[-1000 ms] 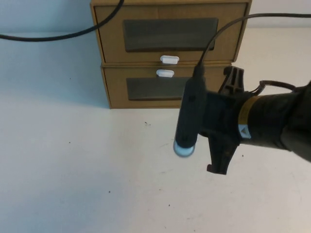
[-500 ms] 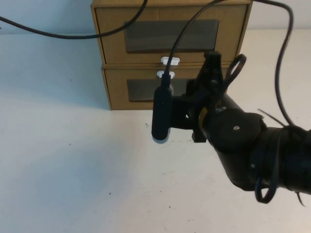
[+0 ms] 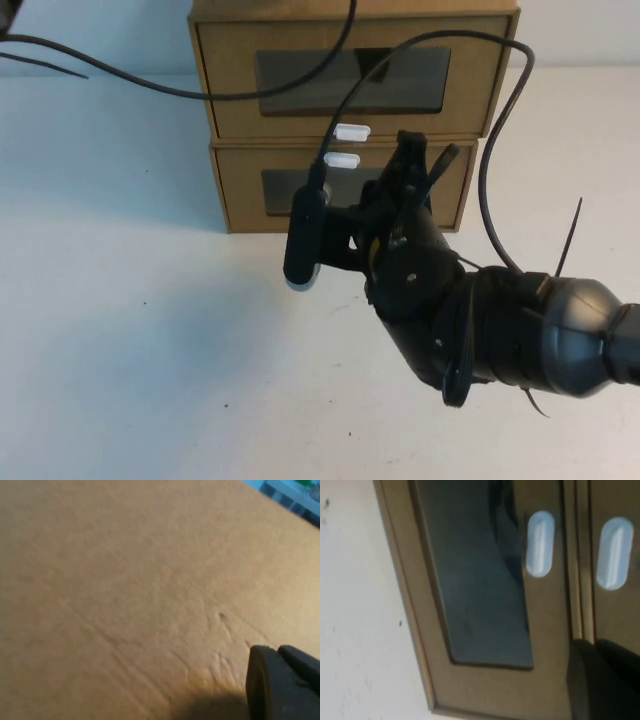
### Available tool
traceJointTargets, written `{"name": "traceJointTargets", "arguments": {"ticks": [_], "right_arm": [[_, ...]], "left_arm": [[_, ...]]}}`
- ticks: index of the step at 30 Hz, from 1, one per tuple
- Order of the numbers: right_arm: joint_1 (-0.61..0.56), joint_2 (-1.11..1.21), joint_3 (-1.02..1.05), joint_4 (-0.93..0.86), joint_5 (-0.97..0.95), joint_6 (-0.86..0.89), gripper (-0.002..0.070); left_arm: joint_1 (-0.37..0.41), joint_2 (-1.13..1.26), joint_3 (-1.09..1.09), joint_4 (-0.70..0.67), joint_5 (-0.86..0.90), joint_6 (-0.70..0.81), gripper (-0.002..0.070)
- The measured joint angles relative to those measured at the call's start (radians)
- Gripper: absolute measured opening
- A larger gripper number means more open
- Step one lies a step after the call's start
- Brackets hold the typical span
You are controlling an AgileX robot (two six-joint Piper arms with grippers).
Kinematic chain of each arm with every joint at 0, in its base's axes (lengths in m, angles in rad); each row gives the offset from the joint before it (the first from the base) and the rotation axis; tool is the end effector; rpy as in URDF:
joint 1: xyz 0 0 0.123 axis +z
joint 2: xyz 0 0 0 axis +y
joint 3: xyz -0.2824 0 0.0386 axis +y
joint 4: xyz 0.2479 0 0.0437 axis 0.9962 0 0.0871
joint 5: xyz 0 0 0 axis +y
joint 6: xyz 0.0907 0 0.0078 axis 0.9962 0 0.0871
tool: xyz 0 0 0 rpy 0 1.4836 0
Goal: Open the shoe box
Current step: 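Pull the top drawer of the cardboard box fully open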
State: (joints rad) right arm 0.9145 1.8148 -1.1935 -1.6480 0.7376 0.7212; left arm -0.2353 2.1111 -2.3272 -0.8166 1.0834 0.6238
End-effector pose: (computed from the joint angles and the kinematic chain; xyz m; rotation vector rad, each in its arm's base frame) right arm 0.2882 0.2741 0.2488 -1.2813 1.5191 -0.7675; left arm 0.4416 -0.1662 0.4013 0.7998 1.9654 -0.8002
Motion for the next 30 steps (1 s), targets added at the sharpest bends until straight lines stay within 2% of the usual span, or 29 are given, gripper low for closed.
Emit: {"name": "traceJointTargets", "arguments": {"ticks": [3, 6, 12, 15, 21, 30], "right_arm": [[0.000, 0.011, -0.034, 0.000, -0.023, -0.007, -0.0010], [-0.009, 0.014, -0.074, 0.000, -0.063, -0.002, 0.0028], [-0.050, 0.041, -0.147, -0.002, -0.081, 0.015, 0.0233], [-0.074, 0.060, -0.159, -0.004, -0.115, -0.026, 0.0295], [-0.128, 0.097, -0.161, -0.006, -0.164, -0.085, 0.0317], [-0.138, 0.100, -0.161, -0.009, -0.236, -0.087, 0.0319]], "left_arm": [[-0.011, 0.027, -0.002, -0.011, 0.002, 0.008, -0.0006], [-0.011, 0.032, -0.011, -0.020, 0.003, 0.008, -0.0005], [-0.011, 0.035, -0.012, -0.017, 0.005, 0.008, -0.0006], [-0.011, 0.034, -0.012, -0.017, 0.002, 0.008, -0.0005], [-0.011, 0.034, -0.012, -0.019, 0.002, 0.008, -0.0006], [-0.011, 0.034, -0.012, -0.010, -0.006, 0.008, -0.0006]]}}
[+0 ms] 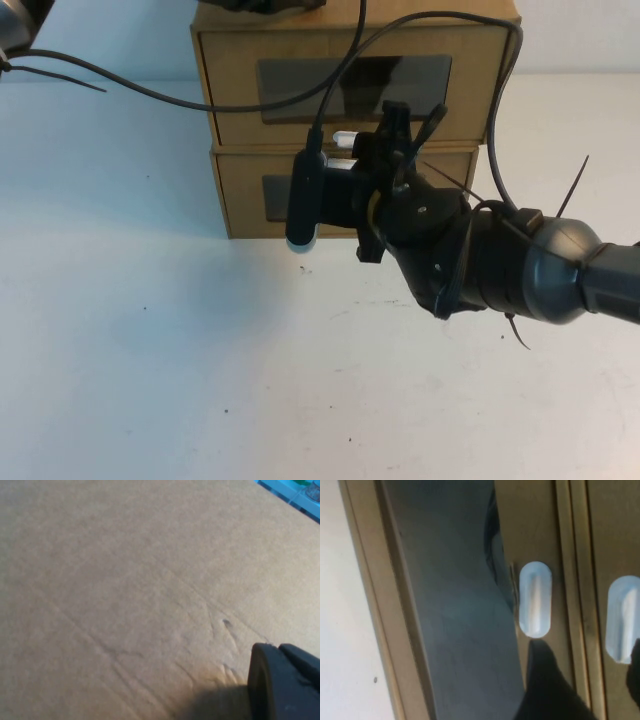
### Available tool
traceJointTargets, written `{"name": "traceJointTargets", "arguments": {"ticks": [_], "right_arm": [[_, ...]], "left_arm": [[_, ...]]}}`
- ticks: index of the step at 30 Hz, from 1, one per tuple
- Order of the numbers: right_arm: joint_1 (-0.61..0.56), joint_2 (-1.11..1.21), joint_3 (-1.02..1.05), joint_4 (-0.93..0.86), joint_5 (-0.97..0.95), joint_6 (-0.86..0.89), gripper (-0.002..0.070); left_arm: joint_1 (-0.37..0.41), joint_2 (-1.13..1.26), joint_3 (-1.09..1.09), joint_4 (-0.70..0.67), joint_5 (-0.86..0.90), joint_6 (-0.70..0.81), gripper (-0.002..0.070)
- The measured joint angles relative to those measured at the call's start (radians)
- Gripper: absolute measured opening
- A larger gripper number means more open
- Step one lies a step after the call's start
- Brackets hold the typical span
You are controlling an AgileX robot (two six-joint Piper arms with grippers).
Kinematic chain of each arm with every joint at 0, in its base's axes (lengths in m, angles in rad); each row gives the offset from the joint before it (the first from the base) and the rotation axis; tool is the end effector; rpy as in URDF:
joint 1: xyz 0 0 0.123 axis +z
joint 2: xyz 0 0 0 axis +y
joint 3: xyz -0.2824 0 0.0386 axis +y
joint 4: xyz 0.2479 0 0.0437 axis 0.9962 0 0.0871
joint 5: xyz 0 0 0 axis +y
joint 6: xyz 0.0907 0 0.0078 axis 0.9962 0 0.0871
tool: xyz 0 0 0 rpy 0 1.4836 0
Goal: Open the shoe box
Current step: 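Pull the top drawer of the cardboard box fully open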
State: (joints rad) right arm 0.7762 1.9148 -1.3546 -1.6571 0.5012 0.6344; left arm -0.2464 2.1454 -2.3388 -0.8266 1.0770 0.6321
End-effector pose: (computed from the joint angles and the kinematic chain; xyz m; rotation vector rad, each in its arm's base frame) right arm 0.3428 0.2754 0.2482 -1.3536 1.4746 -0.6634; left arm 0.4484 -0.1736 0.3893 0.8085 1.9730 -0.8178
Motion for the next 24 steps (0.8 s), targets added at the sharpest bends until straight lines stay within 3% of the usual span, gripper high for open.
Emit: {"name": "traceJointTargets", "arguments": {"ticks": [24], "right_arm": [[-0.049, 0.056, -0.091, -0.019, -0.091, -0.004, 0.0320]], "left_arm": [[0.000, 0.000, 0.000, -0.002, 0.002, 0.000, -0.0005]]}}
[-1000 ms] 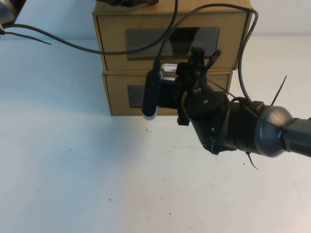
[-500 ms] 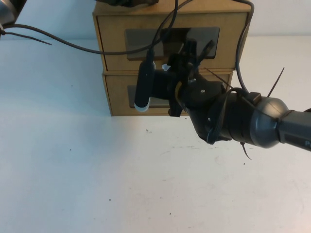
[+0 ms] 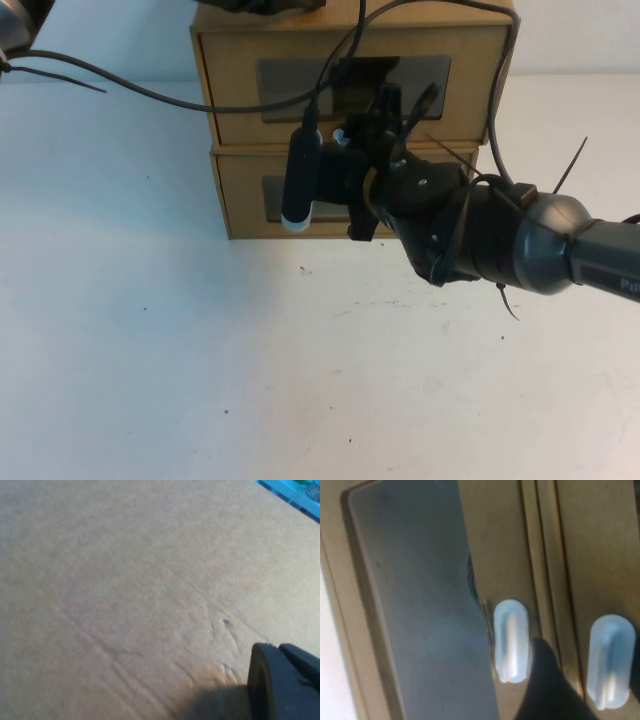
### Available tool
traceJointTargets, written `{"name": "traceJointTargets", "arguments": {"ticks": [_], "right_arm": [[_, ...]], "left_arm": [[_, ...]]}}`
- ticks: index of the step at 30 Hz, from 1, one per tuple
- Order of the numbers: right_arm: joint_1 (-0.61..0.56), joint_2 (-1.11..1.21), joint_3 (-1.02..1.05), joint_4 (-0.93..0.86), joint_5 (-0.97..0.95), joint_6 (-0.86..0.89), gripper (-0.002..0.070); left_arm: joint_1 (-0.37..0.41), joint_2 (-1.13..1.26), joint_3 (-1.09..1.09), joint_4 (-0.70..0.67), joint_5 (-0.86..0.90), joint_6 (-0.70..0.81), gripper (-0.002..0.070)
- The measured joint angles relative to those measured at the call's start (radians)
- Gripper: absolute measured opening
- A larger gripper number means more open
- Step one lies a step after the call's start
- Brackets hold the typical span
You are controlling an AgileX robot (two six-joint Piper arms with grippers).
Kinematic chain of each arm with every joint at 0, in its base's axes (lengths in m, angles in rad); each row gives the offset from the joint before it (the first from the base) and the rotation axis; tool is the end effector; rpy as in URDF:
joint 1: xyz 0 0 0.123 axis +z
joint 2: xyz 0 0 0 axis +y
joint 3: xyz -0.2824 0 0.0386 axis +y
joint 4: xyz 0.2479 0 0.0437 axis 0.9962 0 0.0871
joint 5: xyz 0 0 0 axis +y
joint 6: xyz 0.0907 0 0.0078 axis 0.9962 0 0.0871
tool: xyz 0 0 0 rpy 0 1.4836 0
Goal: Open the shoe box
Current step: 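Pull the top drawer of the cardboard box fully open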
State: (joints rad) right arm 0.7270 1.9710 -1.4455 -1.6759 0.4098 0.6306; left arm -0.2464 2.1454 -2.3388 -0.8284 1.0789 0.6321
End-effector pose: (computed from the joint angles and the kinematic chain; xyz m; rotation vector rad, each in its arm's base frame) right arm 0.3671 0.2781 0.2495 -1.3549 1.4437 -0.6135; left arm 0.4482 -0.1737 0.3893 0.8094 1.9733 -0.8207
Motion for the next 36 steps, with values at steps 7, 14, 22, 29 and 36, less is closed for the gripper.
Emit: {"name": "traceJointTargets", "arguments": {"ticks": [7, 14, 22, 29, 36], "right_arm": [[-0.016, 0.010, -0.013, -0.032, 0.000, -0.003, 0.0128], [-0.016, 0.010, -0.015, -0.035, 0.001, -0.003, 0.0117], [0.015, 0.012, -0.015, -0.023, 0.070, -0.003, 0.0116], [0.070, 0.020, -0.015, 0.013, 0.186, -0.016, 0.0116], [0.118, -0.010, 0.048, 0.021, 0.254, -0.026, 0.0116]], "left_arm": [[0.000, 0.000, 0.000, 0.000, 0.000, 0.000, -0.0006], [0.000, 0.000, 0.000, 0.004, 0.000, 0.000, -0.0006], [-0.002, 0.012, -0.008, 0.023, 0.019, -0.002, -0.0005], [-0.002, 0.036, -0.022, -0.011, 0.040, -0.011, -0.0006], [0.003, 0.047, -0.026, -0.016, 0.049, -0.023, -0.0006]]}}
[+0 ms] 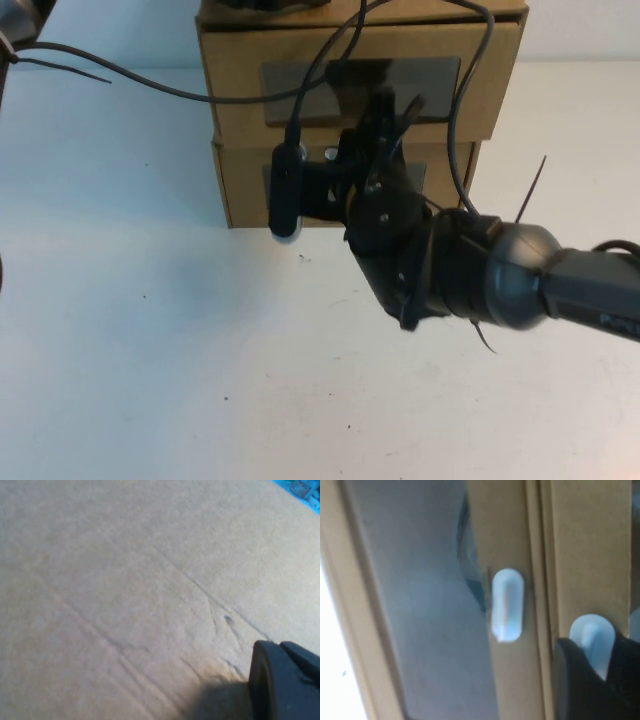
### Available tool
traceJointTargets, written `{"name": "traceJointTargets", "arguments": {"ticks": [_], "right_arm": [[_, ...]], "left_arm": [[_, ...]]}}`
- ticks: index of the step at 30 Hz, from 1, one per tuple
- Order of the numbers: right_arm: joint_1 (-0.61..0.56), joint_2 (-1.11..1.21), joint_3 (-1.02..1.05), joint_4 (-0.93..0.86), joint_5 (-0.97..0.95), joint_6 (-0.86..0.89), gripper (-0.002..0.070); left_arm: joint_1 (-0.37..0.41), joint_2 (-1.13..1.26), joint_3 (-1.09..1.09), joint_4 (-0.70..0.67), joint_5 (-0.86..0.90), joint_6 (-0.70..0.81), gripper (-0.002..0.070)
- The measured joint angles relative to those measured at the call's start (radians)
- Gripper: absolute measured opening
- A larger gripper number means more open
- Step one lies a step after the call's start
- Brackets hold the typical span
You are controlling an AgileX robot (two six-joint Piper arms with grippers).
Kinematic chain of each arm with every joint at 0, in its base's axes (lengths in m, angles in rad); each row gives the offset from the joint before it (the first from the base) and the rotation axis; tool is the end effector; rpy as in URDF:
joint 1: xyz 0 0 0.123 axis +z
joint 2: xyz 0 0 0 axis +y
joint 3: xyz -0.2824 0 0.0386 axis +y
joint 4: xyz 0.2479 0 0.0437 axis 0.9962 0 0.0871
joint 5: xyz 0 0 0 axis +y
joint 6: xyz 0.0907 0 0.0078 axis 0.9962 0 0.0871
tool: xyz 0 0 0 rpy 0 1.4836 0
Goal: Open the shoe box
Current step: 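Pull the top drawer of the cardboard box fully open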
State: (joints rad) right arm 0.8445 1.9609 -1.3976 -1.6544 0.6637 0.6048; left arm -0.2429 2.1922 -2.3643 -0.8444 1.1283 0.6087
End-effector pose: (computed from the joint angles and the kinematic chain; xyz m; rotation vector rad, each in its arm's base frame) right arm 0.3353 0.2932 0.2454 -1.3275 1.4621 -0.8000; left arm 0.4551 -0.1762 0.3728 0.8154 2.0292 -0.8779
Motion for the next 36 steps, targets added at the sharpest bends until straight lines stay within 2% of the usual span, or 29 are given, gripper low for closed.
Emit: {"name": "traceJointTargets", "arguments": {"ticks": [7, 15, 27, 36], "right_arm": [[0.067, -0.094, 0.169, -0.026, 0.023, 0.036, 0.0116], [0.206, -0.164, 0.322, -0.011, 0.081, 0.157, 0.0116], [0.332, -0.167, 0.340, 0.096, 0.189, 0.182, 0.0116], [0.342, -0.167, 0.342, 0.118, 0.193, 0.182, 0.0116]], "left_arm": [[0.031, 0.006, 0.000, -0.080, 0.020, -0.011, -0.0006], [0.052, 0.008, 0.000, -0.111, 0.045, -0.007, -0.0006], [0.053, 0.008, 0.000, -0.111, 0.049, -0.005, -0.0006], [0.053, 0.008, 0.000, -0.111, 0.055, -0.005, -0.0006]]}}
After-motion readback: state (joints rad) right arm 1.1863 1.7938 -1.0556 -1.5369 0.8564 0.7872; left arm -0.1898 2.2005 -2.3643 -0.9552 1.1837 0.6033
